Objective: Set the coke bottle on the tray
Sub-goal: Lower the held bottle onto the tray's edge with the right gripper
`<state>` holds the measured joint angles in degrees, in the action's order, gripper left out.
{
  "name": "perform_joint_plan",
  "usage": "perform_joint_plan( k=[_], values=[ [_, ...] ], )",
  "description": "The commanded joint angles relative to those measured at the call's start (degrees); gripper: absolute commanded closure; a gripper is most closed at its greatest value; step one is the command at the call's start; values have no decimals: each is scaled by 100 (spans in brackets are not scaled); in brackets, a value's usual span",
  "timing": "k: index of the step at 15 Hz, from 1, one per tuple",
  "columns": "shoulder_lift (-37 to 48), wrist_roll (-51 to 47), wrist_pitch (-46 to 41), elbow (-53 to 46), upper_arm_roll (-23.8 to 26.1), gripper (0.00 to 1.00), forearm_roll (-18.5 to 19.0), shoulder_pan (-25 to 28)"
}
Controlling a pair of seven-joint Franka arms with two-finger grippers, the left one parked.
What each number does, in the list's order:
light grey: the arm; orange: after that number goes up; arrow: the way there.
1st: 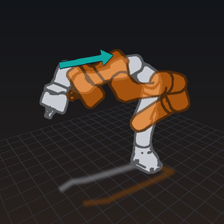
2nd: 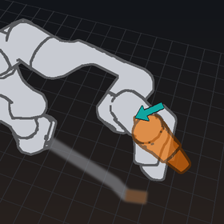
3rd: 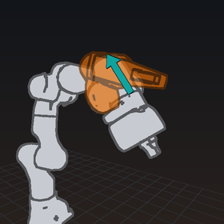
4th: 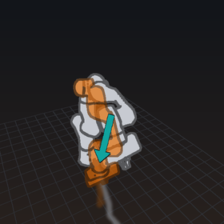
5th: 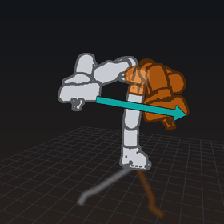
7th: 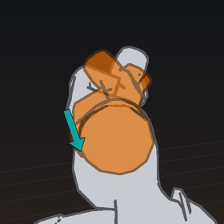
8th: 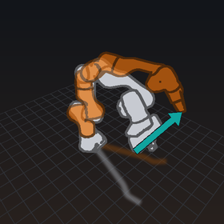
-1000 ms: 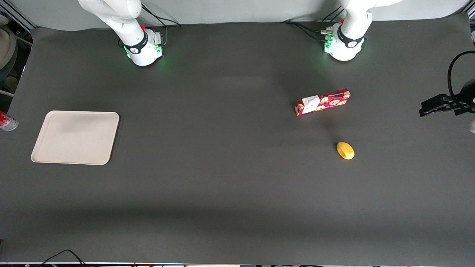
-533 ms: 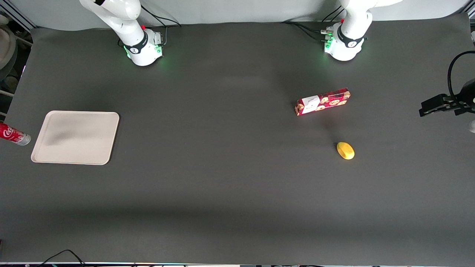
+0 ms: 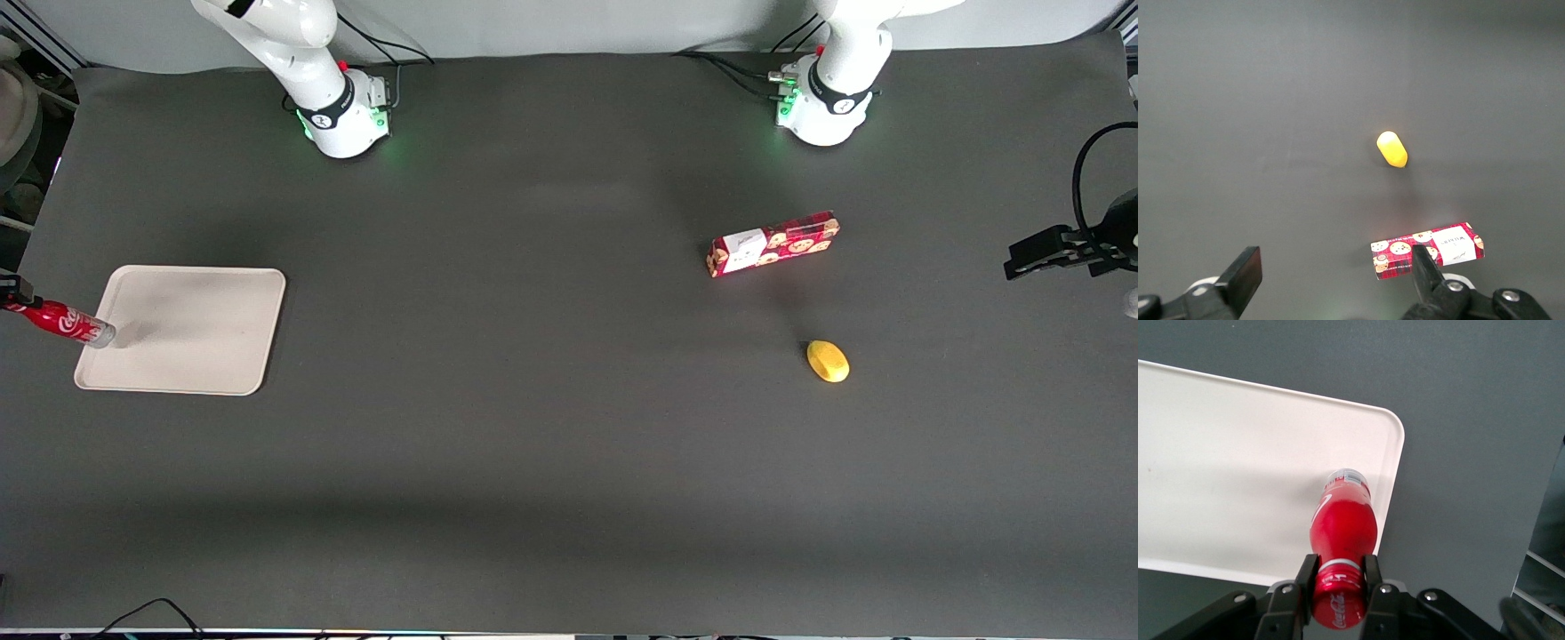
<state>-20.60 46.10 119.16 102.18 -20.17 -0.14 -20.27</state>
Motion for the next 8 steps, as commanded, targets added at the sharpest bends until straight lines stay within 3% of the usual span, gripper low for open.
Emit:
perform_joint_plan(
  k=[1, 8],
  values=[
    [-40, 171, 230, 135, -4, 100, -92, -12],
    [-278, 268, 476, 135, -13, 100, -4, -64]
  ],
)
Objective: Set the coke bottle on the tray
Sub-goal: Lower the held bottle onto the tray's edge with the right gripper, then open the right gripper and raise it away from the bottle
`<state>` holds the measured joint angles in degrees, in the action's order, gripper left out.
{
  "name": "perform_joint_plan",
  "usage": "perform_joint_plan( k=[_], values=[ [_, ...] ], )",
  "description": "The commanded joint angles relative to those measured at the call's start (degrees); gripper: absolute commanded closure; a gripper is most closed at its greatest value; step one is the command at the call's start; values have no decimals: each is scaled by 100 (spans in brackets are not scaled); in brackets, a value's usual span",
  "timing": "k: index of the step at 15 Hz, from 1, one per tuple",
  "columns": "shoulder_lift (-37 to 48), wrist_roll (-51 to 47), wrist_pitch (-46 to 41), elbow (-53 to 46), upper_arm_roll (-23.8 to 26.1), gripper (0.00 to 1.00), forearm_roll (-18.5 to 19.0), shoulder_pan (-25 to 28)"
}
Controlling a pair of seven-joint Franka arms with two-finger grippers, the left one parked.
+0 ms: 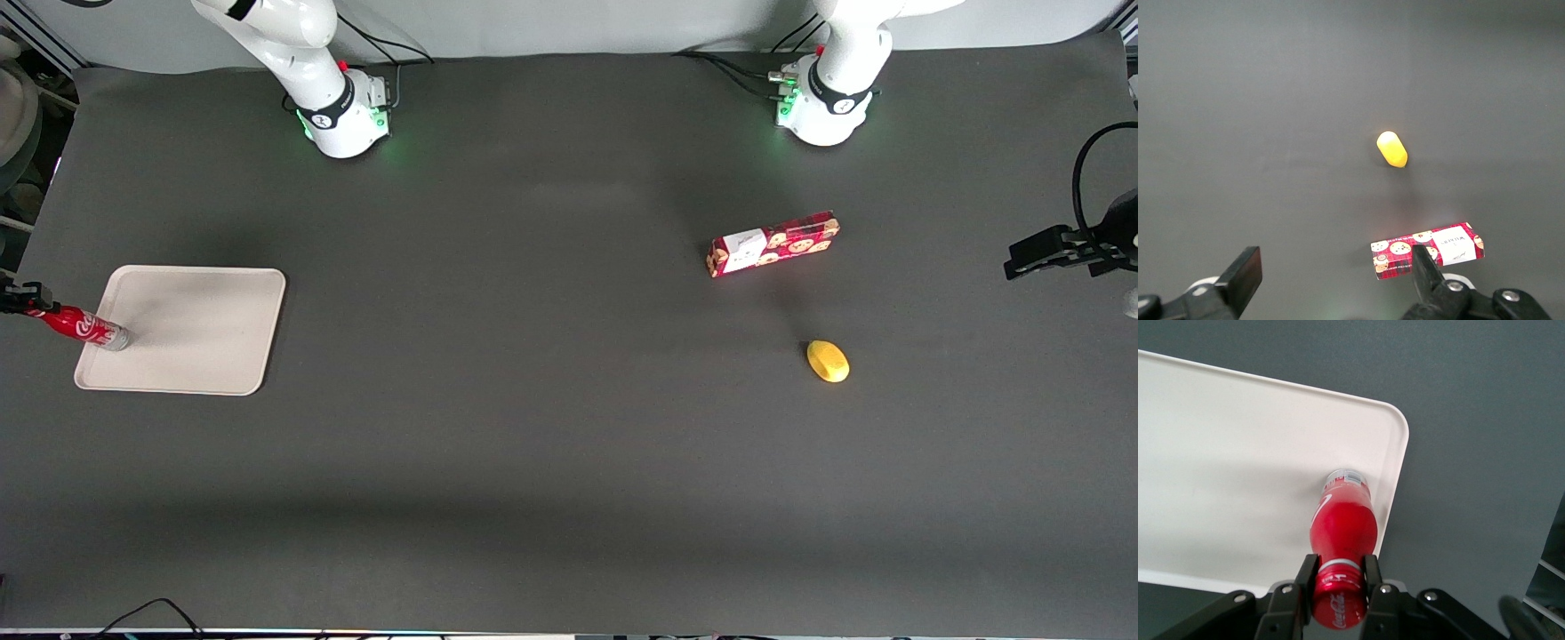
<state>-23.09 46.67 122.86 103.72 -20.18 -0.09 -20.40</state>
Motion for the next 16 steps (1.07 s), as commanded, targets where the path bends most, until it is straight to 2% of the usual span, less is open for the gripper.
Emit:
perform_joint_plan(
  k=[1, 2, 3, 7, 12, 14, 16],
  values=[
    [-38, 203, 107, -19, -13, 100, -8, -43],
    [-38, 203, 107, -19, -13, 39, -8, -52],
    [-38, 203, 116, -19, -13, 0, -17, -43],
    [76, 150, 107, -36, -13, 0, -17, 9],
    [655, 9, 46, -193, 92, 0, -26, 264],
    [692, -322, -269, -596, 556, 0, -61, 264],
    [639, -1216, -787, -1141, 978, 0, -9, 334]
  ],
)
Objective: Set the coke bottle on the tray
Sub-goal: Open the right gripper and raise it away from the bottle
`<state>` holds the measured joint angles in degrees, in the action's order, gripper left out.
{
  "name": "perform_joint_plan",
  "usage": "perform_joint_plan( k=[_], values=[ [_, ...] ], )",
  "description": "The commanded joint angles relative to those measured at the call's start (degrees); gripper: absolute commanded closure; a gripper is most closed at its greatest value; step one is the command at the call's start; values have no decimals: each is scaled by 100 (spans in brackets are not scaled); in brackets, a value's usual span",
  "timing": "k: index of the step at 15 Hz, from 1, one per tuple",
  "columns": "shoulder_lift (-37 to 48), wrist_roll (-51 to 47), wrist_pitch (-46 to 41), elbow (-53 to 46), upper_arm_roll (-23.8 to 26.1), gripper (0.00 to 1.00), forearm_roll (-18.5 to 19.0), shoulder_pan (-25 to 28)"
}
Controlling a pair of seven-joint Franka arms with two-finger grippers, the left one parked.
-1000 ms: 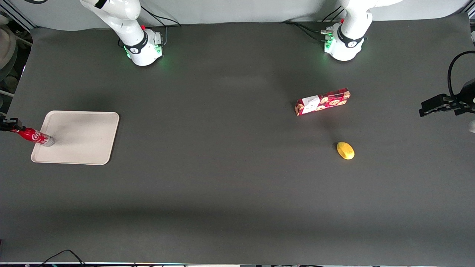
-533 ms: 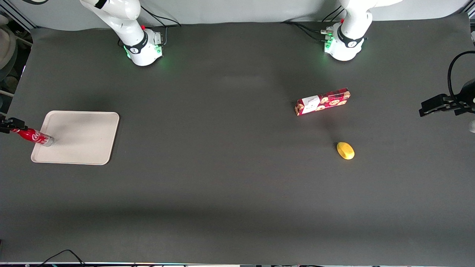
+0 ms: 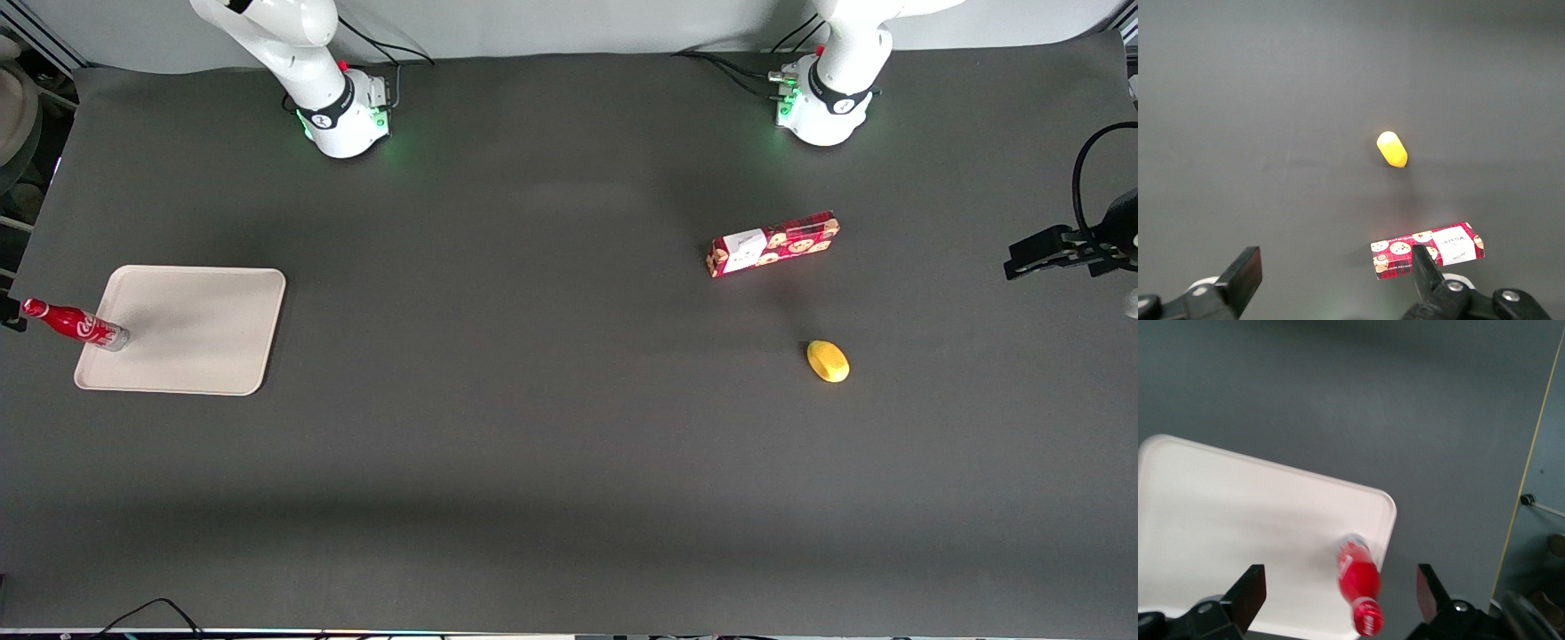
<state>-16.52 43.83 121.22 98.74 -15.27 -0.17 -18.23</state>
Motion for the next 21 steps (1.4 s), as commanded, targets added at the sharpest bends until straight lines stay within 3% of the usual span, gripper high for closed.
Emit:
perform_joint_plan(
  k=[1, 4, 8, 12, 17, 21],
  values=[
    [8, -1399, -818, -793, 699, 0, 34, 257],
    [438, -2902, -1301, -804, 815, 0, 131, 1039],
    [1202, -4415, -2215, -725, 1798, 0, -79, 1085],
    [1862, -5365, -2594, -418, 2221, 0, -484, 1172],
    [2364, -5350, -2823, -13, 2152, 0, -335, 1164],
    [2382, -5000, -2850, -13, 1669, 0, -168, 1164]
  ],
)
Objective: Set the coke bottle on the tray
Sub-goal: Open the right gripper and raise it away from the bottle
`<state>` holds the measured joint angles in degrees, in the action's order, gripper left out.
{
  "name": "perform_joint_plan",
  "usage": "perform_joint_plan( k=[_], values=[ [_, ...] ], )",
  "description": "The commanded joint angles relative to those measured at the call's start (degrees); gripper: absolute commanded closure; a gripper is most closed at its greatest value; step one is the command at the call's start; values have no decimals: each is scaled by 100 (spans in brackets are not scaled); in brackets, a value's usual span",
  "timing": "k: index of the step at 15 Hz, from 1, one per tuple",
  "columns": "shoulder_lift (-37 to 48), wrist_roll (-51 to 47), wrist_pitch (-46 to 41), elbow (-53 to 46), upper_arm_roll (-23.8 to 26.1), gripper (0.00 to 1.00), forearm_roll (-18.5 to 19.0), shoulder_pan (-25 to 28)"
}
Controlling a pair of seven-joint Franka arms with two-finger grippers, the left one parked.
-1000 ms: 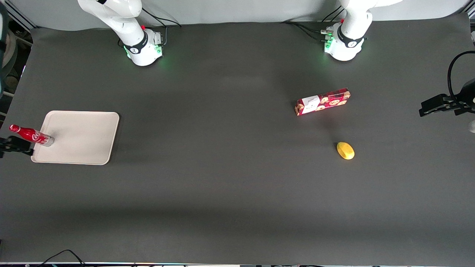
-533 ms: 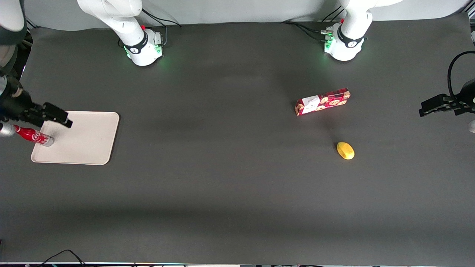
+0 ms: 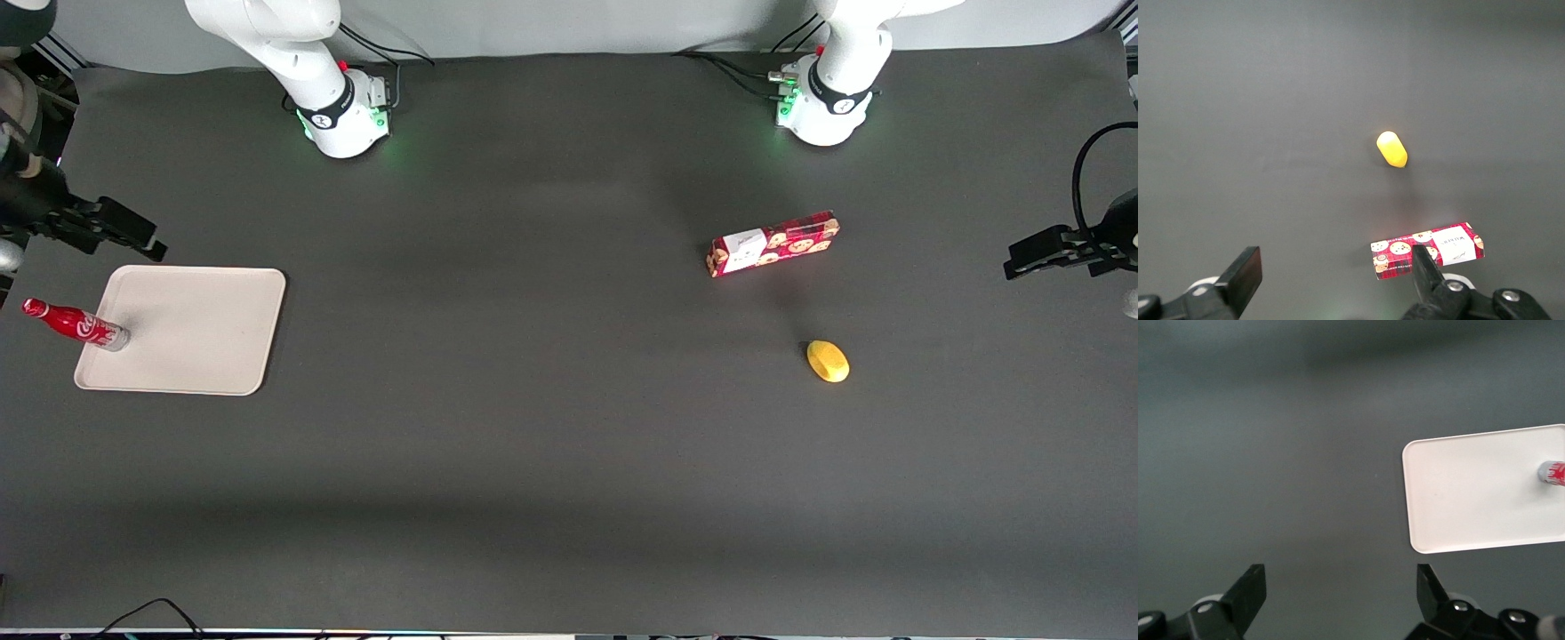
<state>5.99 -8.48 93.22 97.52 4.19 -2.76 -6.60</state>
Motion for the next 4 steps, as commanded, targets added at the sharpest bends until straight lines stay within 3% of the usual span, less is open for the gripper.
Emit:
perform_joint_plan(
  k=[1, 4],
  values=[
    [140, 250, -85, 109, -339, 0, 91, 1],
    [166, 259, -103, 109, -340, 0, 91, -8]
  ],
)
